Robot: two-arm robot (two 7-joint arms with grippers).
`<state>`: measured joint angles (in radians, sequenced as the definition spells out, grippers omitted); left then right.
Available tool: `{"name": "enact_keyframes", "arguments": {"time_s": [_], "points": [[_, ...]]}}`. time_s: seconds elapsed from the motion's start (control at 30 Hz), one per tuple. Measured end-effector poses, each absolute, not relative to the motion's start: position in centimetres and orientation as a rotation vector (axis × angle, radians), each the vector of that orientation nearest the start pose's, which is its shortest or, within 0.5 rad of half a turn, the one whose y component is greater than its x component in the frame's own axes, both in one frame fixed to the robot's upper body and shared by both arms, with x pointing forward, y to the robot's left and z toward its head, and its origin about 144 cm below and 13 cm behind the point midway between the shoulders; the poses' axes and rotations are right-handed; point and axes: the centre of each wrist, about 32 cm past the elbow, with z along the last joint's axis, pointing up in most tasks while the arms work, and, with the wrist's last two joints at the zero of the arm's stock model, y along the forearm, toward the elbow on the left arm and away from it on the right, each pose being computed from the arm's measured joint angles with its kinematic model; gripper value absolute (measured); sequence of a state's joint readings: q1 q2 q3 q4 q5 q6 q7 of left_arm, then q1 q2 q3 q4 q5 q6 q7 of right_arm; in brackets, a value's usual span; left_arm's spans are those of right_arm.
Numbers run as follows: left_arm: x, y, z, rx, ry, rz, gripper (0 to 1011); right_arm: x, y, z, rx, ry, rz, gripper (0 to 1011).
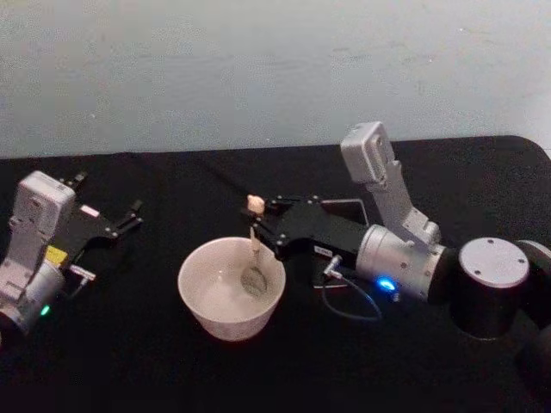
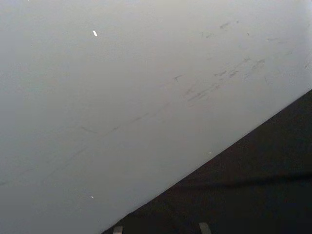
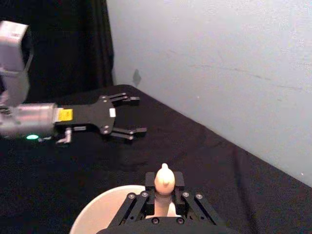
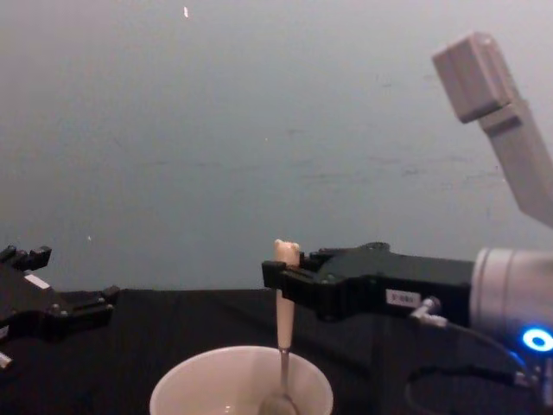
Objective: Pick up the stirring spoon with one hand, stir inside the cup, then place it back in its original position.
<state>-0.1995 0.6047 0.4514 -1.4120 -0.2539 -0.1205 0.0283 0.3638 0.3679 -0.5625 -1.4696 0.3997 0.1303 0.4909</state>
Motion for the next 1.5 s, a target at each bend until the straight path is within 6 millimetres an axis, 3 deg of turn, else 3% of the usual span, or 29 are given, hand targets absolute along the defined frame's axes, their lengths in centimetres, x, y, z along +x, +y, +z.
{"name": "enact_keyframes", "arguments": {"time_s": [0.3, 0.7, 1.1, 1.5], "points": [[48.9, 31.0, 114.0, 0.304, -0.285, 1.248, 1001, 50.4, -19.5, 119.4, -0.143, 0.008, -0.548, 214], [48.9, 31.0, 114.0, 0.305, -0.285, 1.248, 1001, 49.9, -17.9, 118.9, -0.142, 0.043, -0.496, 214], [48.9, 31.0, 114.0, 0.304, -0.285, 1.248, 1001, 51.2, -15.9, 118.8, -0.135, 0.064, -0.484, 214], [48.9, 31.0, 114.0, 0.304, -0.285, 1.248, 1002, 53.9, -14.7, 118.5, -0.130, 0.082, -0.571, 214]]}}
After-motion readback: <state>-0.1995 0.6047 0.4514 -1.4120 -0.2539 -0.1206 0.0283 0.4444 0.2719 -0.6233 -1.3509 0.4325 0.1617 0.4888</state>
